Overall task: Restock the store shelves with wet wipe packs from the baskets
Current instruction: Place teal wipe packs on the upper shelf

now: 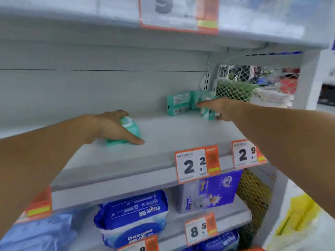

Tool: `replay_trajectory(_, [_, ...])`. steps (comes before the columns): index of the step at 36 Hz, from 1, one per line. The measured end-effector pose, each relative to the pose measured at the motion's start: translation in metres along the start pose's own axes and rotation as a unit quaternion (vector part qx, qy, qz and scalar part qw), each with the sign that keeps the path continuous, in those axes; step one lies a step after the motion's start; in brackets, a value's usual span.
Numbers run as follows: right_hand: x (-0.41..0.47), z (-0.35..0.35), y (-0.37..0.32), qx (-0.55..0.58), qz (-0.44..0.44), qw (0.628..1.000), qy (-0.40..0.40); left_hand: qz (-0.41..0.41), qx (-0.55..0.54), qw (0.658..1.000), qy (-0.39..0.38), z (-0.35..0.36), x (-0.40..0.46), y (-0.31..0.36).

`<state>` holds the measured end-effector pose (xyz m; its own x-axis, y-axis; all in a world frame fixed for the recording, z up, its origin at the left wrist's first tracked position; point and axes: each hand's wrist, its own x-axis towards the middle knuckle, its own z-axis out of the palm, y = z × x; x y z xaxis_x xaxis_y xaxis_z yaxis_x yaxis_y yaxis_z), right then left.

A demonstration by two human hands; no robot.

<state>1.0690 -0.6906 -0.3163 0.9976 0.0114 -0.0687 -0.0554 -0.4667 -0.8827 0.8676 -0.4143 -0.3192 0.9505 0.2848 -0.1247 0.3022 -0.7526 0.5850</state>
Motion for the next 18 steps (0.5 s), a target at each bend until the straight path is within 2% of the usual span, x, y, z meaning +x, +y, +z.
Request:
replay_trajectory(4, [0.021,0.01,-0.007,-0.043,-0.004,0.998,0.046,0.027,0.013,0.999,0.013,0.002,0.014,-0.013])
replay_trajectory(6, [0.025,0.008,-0.007,-0.029,-0.003,0.999,0.04,0.041,0.005,0.999,0.013,0.0,0.017,-0.014])
replay_trajectory(9, [0.002,0.0,-0.009,0.073,0.007,0.994,-0.078,0.062,-0.032,0.997,0.015,-0.004,0.016,-0.014])
replay_trajectory(11, [-0.027,-0.008,-0.01,0.091,-0.024,0.981,-0.17,0.09,-0.072,0.993,0.016,-0.01,0.008,-0.017])
replay_trajectory(15, [-0.086,-0.027,-0.011,0.092,-0.132,0.96,-0.231,0.196,-0.213,0.957,0.022,-0.024,-0.023,-0.016])
replay_trajectory(18, [-0.133,-0.041,-0.009,0.098,-0.181,0.944,-0.257,0.289,-0.181,0.939,0.042,-0.023,-0.053,-0.003])
